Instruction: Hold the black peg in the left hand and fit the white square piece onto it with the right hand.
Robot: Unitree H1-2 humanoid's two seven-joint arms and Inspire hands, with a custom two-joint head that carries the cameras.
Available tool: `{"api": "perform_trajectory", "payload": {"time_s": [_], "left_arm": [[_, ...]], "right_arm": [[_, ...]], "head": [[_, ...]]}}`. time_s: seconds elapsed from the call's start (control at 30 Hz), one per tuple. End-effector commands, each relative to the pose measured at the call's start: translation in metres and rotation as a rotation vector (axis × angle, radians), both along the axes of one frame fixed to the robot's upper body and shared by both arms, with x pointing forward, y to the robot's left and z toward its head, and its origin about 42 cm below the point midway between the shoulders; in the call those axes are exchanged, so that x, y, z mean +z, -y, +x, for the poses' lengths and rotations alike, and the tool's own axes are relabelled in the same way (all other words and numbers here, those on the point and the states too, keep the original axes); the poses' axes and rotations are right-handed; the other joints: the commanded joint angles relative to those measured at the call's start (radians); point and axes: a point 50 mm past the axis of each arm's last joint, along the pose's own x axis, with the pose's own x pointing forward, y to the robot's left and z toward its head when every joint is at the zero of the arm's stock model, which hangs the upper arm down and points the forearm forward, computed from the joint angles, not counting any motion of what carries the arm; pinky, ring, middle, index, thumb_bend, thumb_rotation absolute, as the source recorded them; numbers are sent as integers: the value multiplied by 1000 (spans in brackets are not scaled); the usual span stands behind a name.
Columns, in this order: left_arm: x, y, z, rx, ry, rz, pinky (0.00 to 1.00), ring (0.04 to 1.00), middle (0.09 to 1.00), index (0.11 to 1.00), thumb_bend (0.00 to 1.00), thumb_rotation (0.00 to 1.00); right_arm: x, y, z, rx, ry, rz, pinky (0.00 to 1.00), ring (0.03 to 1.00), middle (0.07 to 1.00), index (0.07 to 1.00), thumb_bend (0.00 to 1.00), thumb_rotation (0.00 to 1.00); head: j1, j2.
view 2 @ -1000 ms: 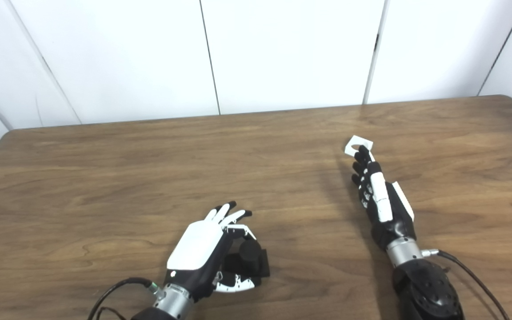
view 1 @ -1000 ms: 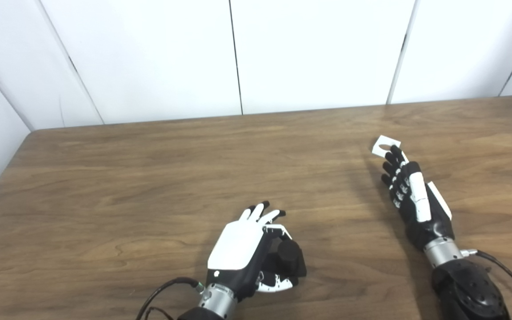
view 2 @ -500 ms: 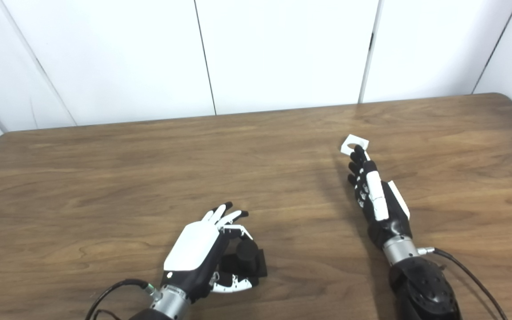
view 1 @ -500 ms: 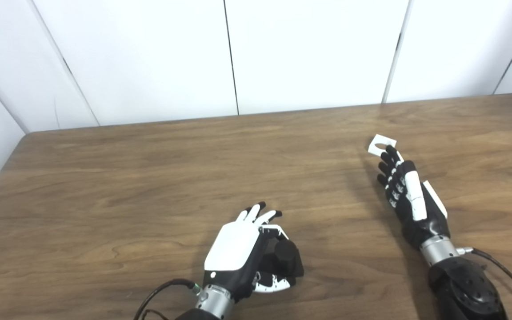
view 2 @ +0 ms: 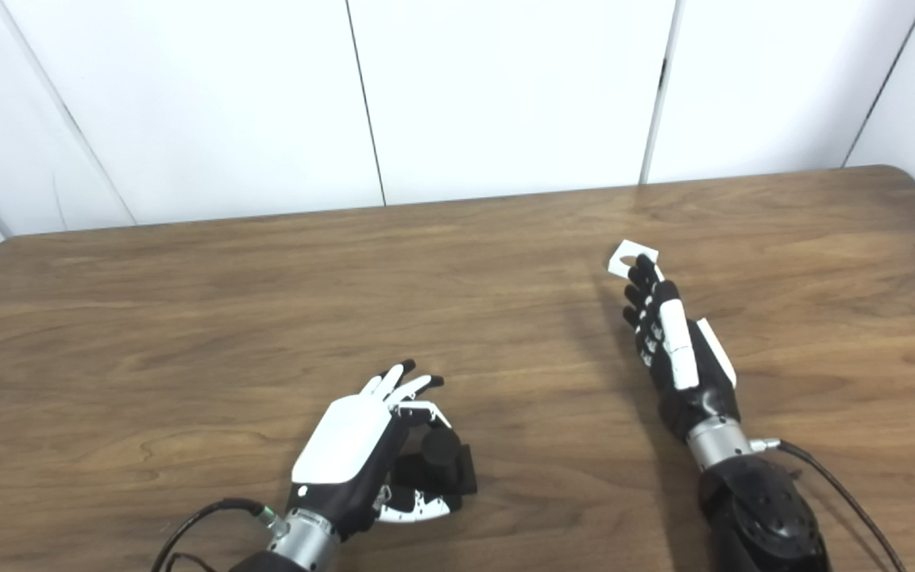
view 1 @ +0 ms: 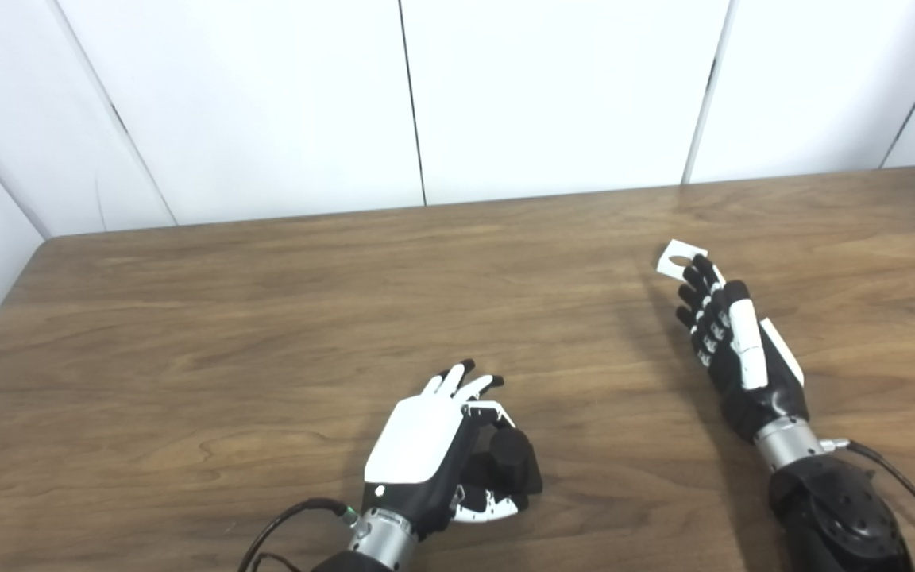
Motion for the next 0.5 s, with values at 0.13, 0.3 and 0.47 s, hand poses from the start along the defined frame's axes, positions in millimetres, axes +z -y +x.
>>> {"api": "perform_trajectory", "payload": {"time_s": [0.13,0.3,0.47], "left_arm": [[-6,-2,4,2,-5,35,983,1000,905,489,523,69],[-8,-3,5,4,-1,40,985,1000,908,489,523,69],[-9,-3,5,6,-4,40,984,1000,906,489,523,68]], "right_arm": [[35,4,18,-9,90,-19,1000,1000,1000,1000,662,1000],[47,6,25,-10,102,-58,1000,1000,1000,1000,652,1000],[56,10,31,-8,111,-70,1000,1000,1000,1000,658,1000]], "head": [[0,-4],[-5,-8],[-6,-12]]}}
